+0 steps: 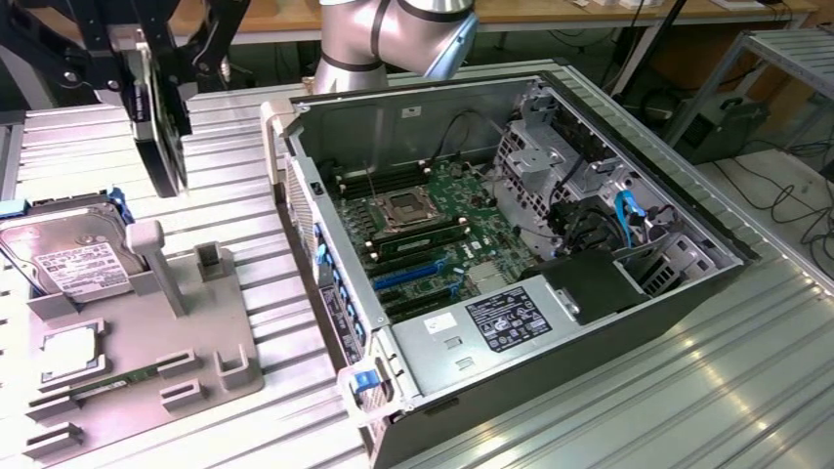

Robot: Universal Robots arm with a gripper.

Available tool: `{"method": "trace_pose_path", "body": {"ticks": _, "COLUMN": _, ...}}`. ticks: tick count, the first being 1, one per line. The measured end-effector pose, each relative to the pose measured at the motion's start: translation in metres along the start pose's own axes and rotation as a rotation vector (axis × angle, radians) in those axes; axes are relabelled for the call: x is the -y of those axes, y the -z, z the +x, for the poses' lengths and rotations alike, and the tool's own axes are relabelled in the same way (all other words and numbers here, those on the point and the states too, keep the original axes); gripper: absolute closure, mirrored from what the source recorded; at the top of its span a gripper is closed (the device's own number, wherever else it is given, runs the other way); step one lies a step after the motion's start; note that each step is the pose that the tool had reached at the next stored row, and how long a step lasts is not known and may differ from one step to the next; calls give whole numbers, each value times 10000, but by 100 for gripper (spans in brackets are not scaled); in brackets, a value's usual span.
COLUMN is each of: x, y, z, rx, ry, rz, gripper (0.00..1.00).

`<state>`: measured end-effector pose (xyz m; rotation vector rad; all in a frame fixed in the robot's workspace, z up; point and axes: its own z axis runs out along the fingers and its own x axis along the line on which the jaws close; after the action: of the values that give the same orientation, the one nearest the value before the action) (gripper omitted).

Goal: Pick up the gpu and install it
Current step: 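Pick up the gpu and move the gpu toward the slot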

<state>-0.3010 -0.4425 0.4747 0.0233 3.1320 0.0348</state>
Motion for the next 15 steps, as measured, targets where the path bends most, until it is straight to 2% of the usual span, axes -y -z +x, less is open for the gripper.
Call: {"method": "trace_pose_path", "body": {"ticks": 15, "x": -5, "y": 210, "z": -14, "rx": 0, "ry": 0, "rz": 0, "gripper": 72}}
